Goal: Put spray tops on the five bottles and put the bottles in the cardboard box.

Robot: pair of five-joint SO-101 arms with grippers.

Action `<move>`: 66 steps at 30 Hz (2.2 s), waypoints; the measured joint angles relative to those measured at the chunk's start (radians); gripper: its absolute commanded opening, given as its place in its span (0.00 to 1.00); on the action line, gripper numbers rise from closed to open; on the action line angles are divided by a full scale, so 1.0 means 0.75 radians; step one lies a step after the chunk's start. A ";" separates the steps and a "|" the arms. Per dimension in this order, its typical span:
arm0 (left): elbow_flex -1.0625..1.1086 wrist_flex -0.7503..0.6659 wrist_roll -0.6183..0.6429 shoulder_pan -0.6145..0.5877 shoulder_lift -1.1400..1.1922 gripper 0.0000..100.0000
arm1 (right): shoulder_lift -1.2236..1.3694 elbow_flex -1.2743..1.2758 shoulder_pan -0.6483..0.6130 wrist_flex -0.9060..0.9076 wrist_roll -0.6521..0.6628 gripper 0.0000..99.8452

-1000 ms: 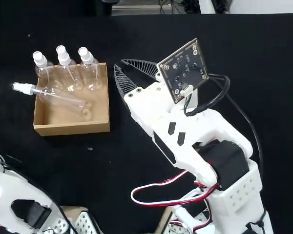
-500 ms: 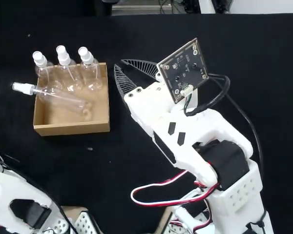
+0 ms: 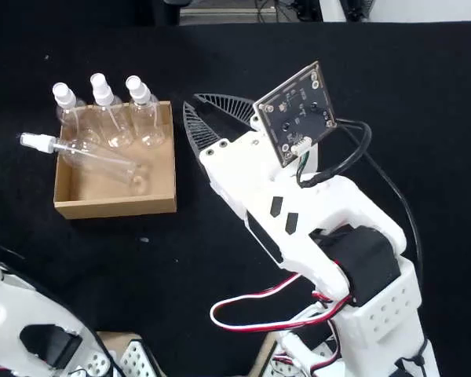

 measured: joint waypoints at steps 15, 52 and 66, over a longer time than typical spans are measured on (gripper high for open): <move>0.059 0.025 0.000 0.012 -0.057 0.37 | 0.000 0.000 0.000 -0.004 0.000 0.01; 0.057 0.000 0.002 0.061 -0.082 0.04 | 0.000 0.000 0.000 -0.004 0.000 0.01; 0.483 0.043 0.002 0.311 -0.734 0.04 | 0.000 0.000 0.000 -0.004 0.000 0.01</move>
